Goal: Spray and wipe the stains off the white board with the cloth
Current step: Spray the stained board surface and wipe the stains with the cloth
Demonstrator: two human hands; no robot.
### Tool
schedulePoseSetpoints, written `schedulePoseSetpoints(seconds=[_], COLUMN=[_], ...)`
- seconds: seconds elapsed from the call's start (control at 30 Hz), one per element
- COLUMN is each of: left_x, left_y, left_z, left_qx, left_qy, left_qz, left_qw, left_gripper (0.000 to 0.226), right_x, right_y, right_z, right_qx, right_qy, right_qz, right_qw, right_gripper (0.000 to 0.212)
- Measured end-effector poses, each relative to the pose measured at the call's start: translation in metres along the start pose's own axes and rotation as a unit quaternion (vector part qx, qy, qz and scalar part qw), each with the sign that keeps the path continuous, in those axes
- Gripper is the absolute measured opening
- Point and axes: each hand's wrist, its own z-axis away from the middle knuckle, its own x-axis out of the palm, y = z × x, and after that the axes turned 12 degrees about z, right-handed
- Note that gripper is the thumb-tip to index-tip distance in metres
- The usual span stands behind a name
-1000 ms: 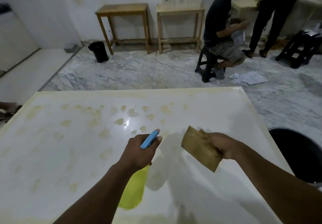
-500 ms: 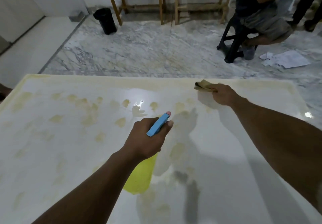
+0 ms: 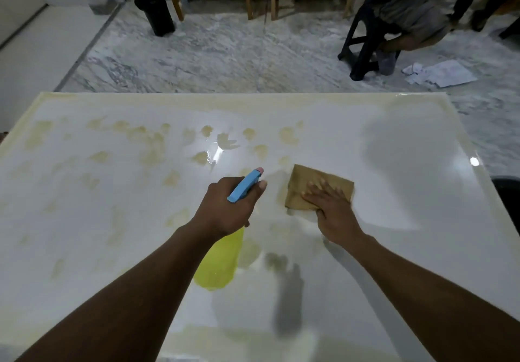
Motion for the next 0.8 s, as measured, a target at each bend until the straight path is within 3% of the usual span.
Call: schedulePoseSetpoints(seconds=[0.23,0.33,0.4,0.47,0.53,0.57,0.67,0.8], left_x=[-0.028,-0.041,-0.049,-0.056,-0.060,-0.064,-0.074,-0.085], left_y=[-0.021,-0.026,-0.025,-0.022,-0.017,-0.014,-0.004,0.001], left_z=[0.104,0.128,0.135,0.133,0.126,0.117,0.080,0.023], left_qx=[0.019,0.019,0.027,0.037,0.038,0.039,0.048,0.038], left_qy=[-0.009,-0.008,-0.010,-0.012,-0.011,-0.012,-0.014,-0.009], left_qz=[0.024,0.037,0.047,0.043,0.041,0.045,0.047,0.053], left_qw=[0.999,0.999,0.998,0.998,0.998,0.998,0.998,0.998], left_gripper=[0.018,0.019,0.018,0.027,0.030,0.029,0.021,0.010], right_x=[0.021,-0.008,-0.043,-0.072,-0.091,-0.097,-0.115,-0.149], right_y=[-0.075,-0.097,-0.110,-0.116,-0.116,-0.110,-0.088,-0.059], right_z=[0.154,0.163,0.154,0.142,0.128,0.113,0.044,-0.090], right_qx=[0.008,0.099,0.179,0.248,0.284,0.292,0.276,0.241], right_qy=[-0.026,-0.110,-0.142,-0.181,-0.242,-0.265,-0.313,-0.234], right_qz=[-0.035,-0.135,-0.253,-0.384,-0.445,-0.443,-0.393,-0.261], right_qw=[0.999,0.980,0.940,0.871,0.814,0.805,0.819,0.905], right_gripper=[0.052,0.040,0.025,0.026,0.030,0.030,0.030,0.027])
